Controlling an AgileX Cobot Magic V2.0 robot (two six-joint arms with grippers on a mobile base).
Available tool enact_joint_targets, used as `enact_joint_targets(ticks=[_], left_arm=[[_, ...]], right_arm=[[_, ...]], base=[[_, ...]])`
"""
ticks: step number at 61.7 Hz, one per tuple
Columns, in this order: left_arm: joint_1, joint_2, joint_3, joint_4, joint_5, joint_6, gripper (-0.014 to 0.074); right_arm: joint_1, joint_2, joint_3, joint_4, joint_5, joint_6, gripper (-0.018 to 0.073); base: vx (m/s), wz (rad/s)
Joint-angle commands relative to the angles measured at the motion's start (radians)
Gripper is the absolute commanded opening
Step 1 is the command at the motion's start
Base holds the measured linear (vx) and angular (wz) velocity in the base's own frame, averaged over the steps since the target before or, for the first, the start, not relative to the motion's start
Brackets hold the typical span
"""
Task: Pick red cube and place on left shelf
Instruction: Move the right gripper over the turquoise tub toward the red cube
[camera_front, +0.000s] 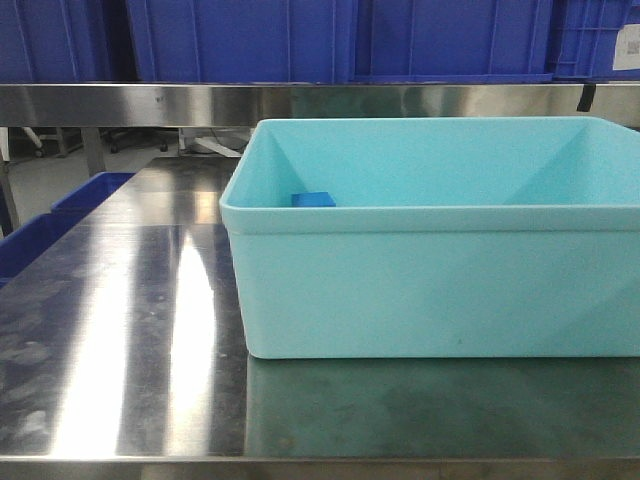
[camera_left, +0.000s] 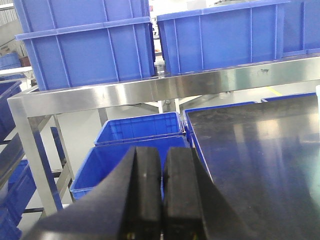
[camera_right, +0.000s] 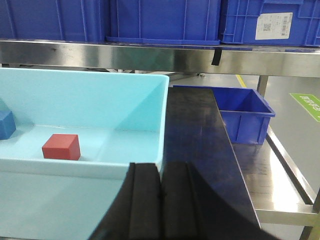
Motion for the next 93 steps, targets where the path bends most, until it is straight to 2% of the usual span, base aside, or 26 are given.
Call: enact_joint_targets(ticks=[1, 61, 93], left_arm=[[0.002, 0.008, 0.022, -0.01, -0.083, 0.001, 0.0106], [0.002, 0.008, 0.022, -0.01, -0.083, 0.001, 0.0106], [0.002, 0.008, 0.022, -0.01, -0.083, 0.001, 0.0106]], right_arm=[[-0.004, -0.018, -0.026, -0.009, -0.089, -0.003, 0.0067], [-0.004, -0.018, -0.026, -0.009, -0.091, -0.003, 0.0067], [-0.004, -0.018, -0.026, -0.009, -0.153, -0.003, 0.0067]], base=[[0.0, 0.0], [0.0, 0.0], [0.01, 0.04]])
